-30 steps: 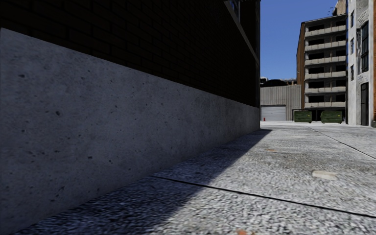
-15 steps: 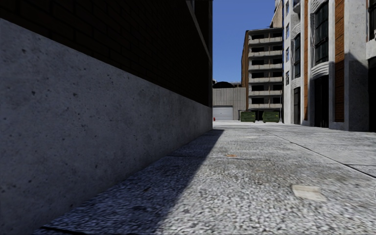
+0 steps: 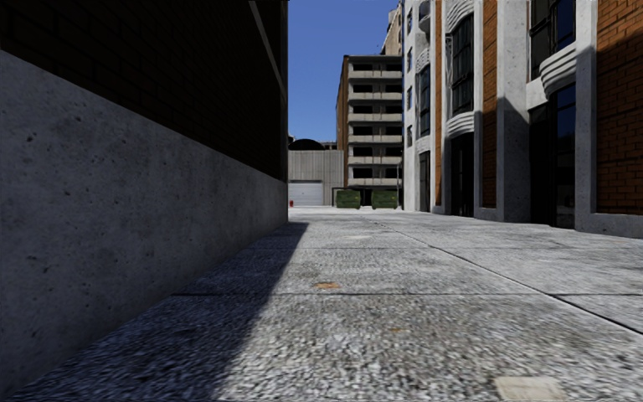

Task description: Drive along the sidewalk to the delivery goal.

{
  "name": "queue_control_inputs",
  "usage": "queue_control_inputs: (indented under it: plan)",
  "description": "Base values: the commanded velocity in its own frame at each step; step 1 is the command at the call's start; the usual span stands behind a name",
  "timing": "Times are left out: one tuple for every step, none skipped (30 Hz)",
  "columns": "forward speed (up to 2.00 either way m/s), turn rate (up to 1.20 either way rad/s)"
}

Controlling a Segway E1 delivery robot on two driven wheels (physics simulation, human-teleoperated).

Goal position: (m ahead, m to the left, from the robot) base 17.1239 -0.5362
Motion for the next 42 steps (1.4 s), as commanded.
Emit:
queue_control_inputs:
  plan:
    - [2.0,0.0]
    - [2.0,0.0]
    - [2.0,0.0]
    - [2.0,0.0]
    - [2.0,0.0]
    - [2.0,0.0]
    - [2.0,0.0]
    - [2.0,0.0]
    - [2.0,0.0]
    - [2.0,0.0]
    - [2.0,0.0]
    - [2.0,0.0]
    - [2.0,0.0]
    - [2.0,0.0]
    - [2.0,0.0]
    - [2.0,0.0]
    - [2.0,0.0]
    - [2.0,0.0]
    - [2.0,0.0]
    - [2.0,0.0]
    - [2.0,0.0]
    - [2.0,0.0]
    - [2.0,0.0]
    - [2.0,0.0]
    - [2.0,0.0]
    - [2.0,0.0]
    - [2.0,0.0]
    - [2.0,0.0]
    - [2.0,0.0]
    - [2.0,0.0]
    - [2.0,0.0]
    - [2.0,0.0]
    - [2.0,0.0]
    - [2.0,0.0]
    - [2.0,0.0]
    - [2.0,0.0]
    - [2.0,0.0]
    - [2.0,0.0]
    - [2.0,0.0]
    - [2.0,0.0]
    - [2.0,0.0]
    - [2.0,0.0]
